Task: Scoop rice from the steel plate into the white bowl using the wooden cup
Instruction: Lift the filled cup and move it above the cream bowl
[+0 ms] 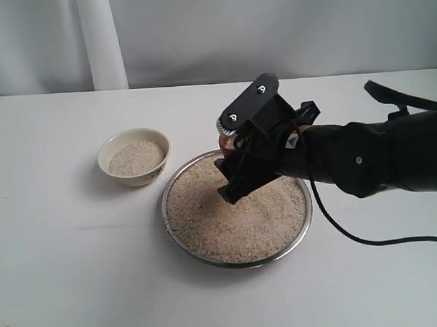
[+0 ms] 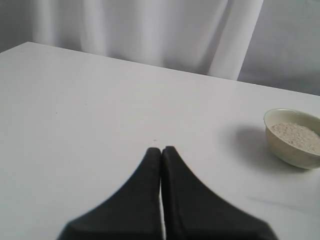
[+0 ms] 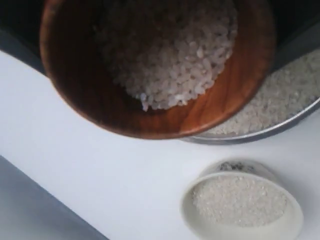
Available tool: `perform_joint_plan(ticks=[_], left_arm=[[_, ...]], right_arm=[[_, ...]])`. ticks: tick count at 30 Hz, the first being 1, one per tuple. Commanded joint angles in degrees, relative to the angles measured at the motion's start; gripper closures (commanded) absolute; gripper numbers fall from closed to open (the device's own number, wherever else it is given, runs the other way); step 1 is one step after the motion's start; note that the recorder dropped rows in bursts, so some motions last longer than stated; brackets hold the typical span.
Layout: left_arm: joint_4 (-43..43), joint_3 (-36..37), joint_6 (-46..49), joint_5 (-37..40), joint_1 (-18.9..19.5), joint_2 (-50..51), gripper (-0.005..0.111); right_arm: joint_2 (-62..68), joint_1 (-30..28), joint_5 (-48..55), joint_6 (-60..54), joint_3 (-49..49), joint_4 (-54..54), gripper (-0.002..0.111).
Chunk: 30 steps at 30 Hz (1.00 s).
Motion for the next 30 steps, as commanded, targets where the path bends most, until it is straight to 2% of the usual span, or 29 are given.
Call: perform_joint_plan(ticks=[1,6,13,16,25,30], left_arm=[[-0.21,0.04,-0.13,-0.36,-0.08,0.44,0.107],[-0.21,0.04,-0.13,-0.36,-0.08,0.44,0.107],[-0.21,0.04,-0.13,-0.36,-0.08,0.44,0.107],[-0.21,0.04,-0.13,-0.36,-0.08,0.44,0.107],[-0.21,0.04,-0.13,-0.36,-0.08,0.44,0.107],[-0.21,0.04,-0.13,-0.36,-0.08,0.44,0.107]], right_arm=[[-0.47,0.60,0.10,0.02,-5.15,-1.93,0.108],[3.22,1.32,11.39,-0.21,-16.54,-7.04,0.108],[13.44,3.80,33.71,-0.21,-38.77,-12.93,0.108],[16.62,4.77,38.81,0.32,-45.02,-15.76,0.108],[17.79,4.64,43.32,0.58,-54.87,-19.11,0.108],[18.74,4.64,40.11,0.86,-55.03,-22.39,0.108]])
